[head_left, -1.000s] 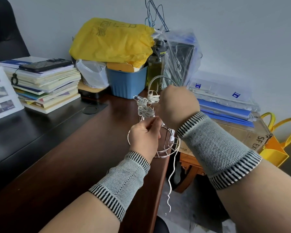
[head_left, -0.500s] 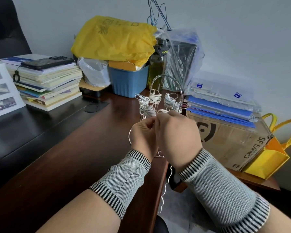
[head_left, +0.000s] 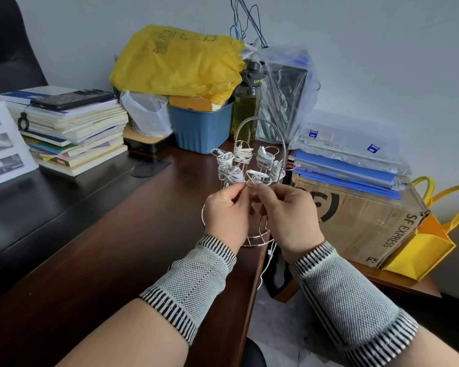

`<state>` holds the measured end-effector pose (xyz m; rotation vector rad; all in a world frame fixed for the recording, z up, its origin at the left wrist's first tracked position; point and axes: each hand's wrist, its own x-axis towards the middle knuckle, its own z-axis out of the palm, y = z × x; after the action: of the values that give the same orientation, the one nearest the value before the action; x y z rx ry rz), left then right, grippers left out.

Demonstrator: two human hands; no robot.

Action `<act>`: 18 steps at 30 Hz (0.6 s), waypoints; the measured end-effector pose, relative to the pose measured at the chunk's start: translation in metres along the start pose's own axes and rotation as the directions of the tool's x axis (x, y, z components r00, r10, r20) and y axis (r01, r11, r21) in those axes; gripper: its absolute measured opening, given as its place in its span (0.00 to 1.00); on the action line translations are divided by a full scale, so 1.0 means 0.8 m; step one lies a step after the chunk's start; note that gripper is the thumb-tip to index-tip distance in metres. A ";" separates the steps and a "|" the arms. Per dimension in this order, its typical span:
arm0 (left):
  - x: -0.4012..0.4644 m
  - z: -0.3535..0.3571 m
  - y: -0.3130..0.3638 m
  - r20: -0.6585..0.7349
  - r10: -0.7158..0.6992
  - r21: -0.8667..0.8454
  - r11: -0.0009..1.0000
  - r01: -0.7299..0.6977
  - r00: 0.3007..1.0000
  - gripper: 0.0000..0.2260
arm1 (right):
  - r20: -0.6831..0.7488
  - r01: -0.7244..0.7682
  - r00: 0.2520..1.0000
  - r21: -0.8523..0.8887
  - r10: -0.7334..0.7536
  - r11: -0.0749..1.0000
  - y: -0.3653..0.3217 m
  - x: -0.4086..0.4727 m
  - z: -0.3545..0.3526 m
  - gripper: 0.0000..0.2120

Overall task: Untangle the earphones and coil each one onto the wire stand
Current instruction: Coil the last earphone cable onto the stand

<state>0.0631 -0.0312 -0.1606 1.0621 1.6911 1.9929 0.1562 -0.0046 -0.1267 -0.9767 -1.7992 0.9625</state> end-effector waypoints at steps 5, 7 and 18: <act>-0.002 -0.002 0.004 0.010 0.024 0.044 0.999 -0.024 1.000 0.19 | 0.013 -0.099 0.995 0.068 0.099 0.993 0.005 0.006 0.001 0.19; -0.005 -0.002 0.006 0.007 0.026 0.051 0.998 -0.026 1.000 0.16 | 0.005 -0.090 0.996 0.062 0.090 0.994 0.009 0.004 0.001 0.19; -0.008 -0.004 0.012 -0.012 -0.008 0.111 0.994 0.010 1.000 0.14 | -0.069 0.017 0.997 0.010 -0.016 1.000 0.027 -0.001 -0.010 0.20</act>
<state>0.0675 -0.0398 -0.1537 1.0796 1.8282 1.9220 0.1687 0.0047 -0.1438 -0.9755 -1.7407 0.9162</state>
